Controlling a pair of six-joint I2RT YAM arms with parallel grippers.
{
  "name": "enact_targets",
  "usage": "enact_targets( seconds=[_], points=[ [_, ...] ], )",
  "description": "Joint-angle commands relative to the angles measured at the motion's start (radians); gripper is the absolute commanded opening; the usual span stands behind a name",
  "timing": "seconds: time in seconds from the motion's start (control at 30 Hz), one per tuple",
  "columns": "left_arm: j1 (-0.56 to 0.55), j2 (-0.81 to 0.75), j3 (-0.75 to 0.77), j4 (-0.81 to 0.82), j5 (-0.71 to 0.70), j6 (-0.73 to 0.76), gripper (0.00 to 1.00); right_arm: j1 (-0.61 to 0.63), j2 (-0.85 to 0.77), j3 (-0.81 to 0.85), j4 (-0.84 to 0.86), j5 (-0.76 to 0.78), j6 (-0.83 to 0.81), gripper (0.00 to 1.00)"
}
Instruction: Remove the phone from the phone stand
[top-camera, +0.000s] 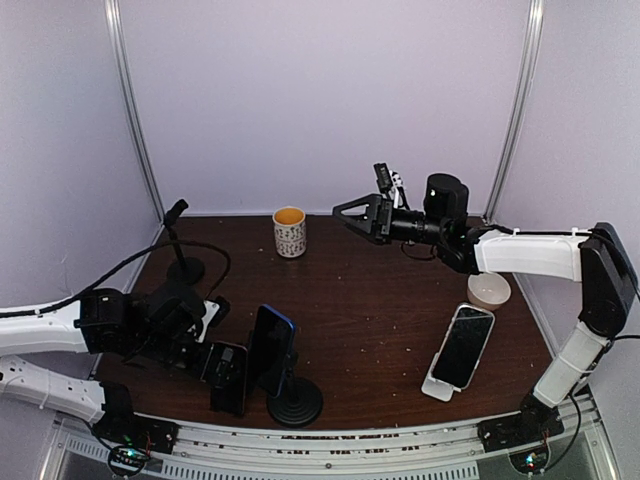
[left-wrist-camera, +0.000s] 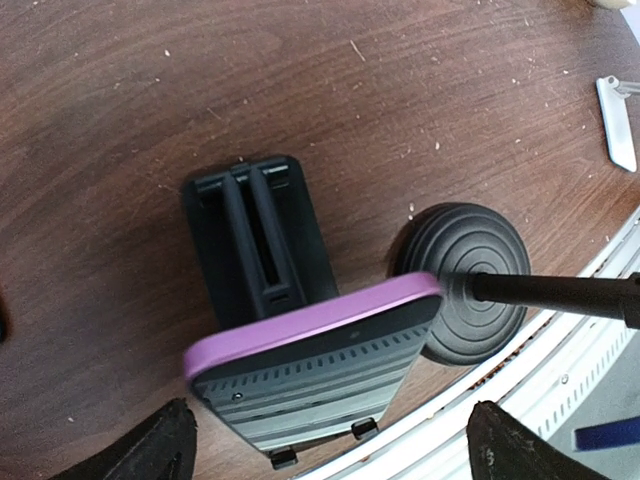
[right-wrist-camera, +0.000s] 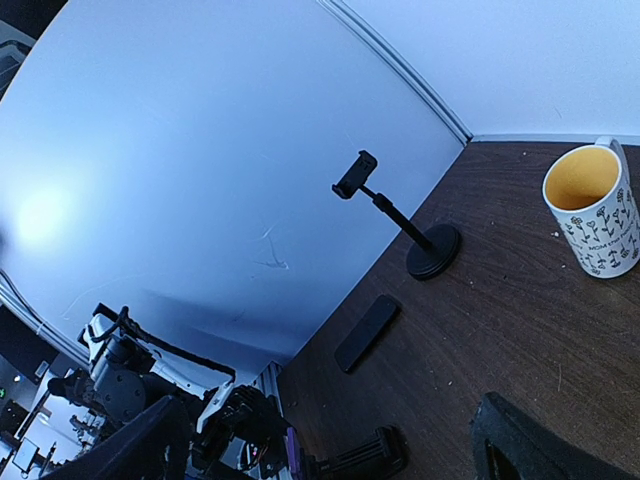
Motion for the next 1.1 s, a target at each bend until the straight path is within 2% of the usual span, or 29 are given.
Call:
enact_targets(
  seconds=[0.0, 0.67, 1.07],
  points=[
    [-0.021, 0.008, -0.049, 0.110, -0.022, -0.060, 0.98, -0.005, -0.021, -0.002, 0.018, 0.000, -0.006, 1.00],
    [-0.053, 0.086, -0.134, 0.204, -0.089, -0.133, 0.97, -0.005, -0.008, -0.001, 0.015, -0.002, -0.001, 1.00],
    [-0.036, 0.102, -0.196, 0.271, -0.143, -0.157, 0.80, -0.005, 0.001, 0.005, 0.013, -0.004, -0.001, 1.00]
  ],
)
